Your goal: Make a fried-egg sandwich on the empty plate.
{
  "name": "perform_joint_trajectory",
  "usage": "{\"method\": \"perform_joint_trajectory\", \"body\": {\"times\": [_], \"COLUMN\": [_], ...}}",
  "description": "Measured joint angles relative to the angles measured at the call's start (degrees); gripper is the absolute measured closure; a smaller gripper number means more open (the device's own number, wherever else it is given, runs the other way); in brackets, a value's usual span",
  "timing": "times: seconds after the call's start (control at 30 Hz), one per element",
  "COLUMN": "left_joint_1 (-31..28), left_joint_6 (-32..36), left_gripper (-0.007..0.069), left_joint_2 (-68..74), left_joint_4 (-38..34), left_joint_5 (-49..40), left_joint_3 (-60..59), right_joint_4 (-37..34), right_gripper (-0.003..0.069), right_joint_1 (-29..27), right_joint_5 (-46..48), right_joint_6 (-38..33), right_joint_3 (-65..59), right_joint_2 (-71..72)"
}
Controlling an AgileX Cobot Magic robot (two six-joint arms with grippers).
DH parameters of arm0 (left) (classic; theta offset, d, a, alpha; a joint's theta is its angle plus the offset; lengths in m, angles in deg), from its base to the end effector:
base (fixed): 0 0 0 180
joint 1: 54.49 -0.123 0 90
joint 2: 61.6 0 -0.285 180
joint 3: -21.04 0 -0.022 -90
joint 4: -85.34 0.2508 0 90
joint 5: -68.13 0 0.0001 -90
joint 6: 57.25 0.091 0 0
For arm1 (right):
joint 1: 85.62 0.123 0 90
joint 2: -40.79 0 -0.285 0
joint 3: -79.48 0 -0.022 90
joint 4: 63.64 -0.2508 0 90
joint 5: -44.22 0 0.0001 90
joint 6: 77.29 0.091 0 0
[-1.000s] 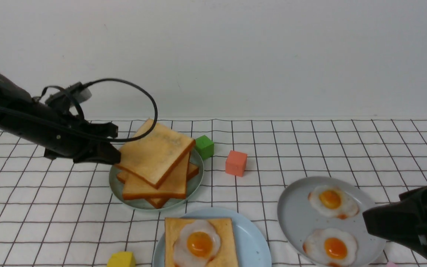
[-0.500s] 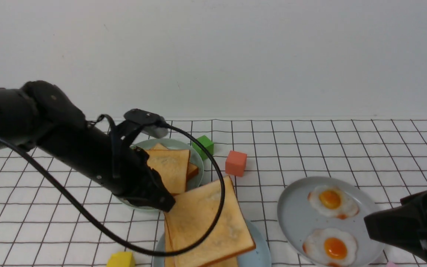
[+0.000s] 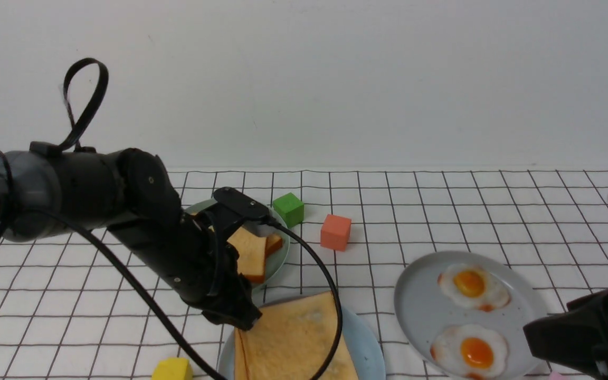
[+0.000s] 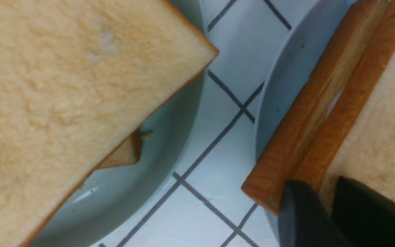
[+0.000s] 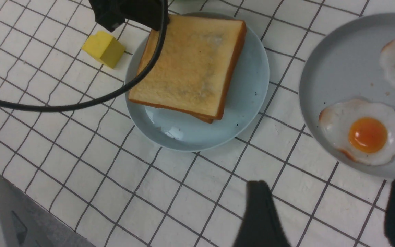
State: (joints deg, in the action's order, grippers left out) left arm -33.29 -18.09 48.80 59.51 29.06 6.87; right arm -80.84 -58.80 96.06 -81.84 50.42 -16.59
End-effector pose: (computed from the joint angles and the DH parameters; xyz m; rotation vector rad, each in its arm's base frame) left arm 0.3146 -0.1489 0.1833 1.0095 2.5969 -0.4007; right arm 0.1293 0.0891 0.3358 -0.5446 2.3721 0.5475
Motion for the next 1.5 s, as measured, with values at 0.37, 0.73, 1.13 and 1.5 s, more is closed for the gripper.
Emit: {"method": "perform_joint_trajectory", "body": {"times": [0.37, 0.73, 1.13, 1.5], "left_joint_1": [0.0, 0.0, 0.0, 0.0], "left_joint_6": [-13.3, -44.3, -48.7, -48.8], "left_gripper": [0.0054, 0.0165, 0.0638, 0.0638], "left_joint_2": [-11.2, -42.3, -79.7, -92.9], "left_joint_4": [6.4, 18.4, 8.0, 4.9], "left_joint_5": [-7.5, -27.9, -17.6, -10.4], "left_joint_3": [0.0, -1.4, -21.9, -27.9], "right_joint_4": [-1.2, 2.2, 2.2, 2.2], "right_gripper": [0.0669, 0.0669, 0.0665, 0.0656], "right_joint_1": [0.0, 0.0, 0.0, 0.0], "right_joint_5": [-19.0, -43.2, -44.1, -44.2], "right_joint_6": [-1.2, -2.6, -2.8, -2.8], "right_joint_3": [-20.6, -32.9, -33.5, -33.5], "right_joint_2": [13.6, 36.5, 38.3, 38.3]}}
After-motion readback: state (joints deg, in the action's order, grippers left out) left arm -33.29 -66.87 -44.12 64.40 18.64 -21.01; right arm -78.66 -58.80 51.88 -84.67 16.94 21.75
